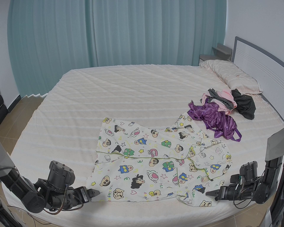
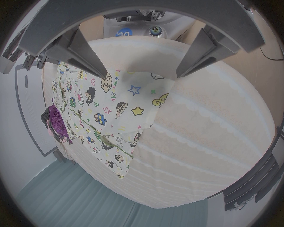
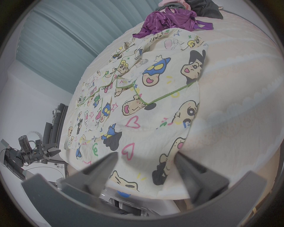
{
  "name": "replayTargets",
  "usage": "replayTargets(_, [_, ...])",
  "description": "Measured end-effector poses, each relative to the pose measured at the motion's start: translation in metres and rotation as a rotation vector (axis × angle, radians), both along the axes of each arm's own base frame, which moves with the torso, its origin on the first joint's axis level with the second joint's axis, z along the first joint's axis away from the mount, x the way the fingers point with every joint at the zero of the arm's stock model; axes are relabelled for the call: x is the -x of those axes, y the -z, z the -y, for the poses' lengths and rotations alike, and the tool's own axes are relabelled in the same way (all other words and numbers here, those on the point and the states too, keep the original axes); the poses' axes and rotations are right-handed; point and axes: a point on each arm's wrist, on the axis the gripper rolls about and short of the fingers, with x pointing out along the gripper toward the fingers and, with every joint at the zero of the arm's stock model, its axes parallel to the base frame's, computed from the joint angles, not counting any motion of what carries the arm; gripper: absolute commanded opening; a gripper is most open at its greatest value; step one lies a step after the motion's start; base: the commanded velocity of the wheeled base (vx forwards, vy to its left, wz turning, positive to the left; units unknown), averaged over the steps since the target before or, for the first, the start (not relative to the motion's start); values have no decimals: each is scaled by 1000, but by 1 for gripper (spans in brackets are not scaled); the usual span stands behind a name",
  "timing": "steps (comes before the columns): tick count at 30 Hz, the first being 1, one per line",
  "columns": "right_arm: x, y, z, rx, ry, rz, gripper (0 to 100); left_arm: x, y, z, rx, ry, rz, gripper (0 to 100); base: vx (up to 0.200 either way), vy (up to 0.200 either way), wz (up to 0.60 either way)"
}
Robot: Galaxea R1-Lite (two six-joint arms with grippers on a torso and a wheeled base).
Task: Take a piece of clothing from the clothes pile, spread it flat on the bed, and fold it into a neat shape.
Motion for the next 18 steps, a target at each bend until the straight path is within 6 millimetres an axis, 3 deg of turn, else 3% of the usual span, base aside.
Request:
replayTargets(6, [-8,-4,4,-11,28,39,0,0,0,0,0,0,-1,100,0,0,0])
replayTargets(18, [-49,-22,13,-74,130,216,0,-3,1,1,14,-7,-4,100,0,0,0])
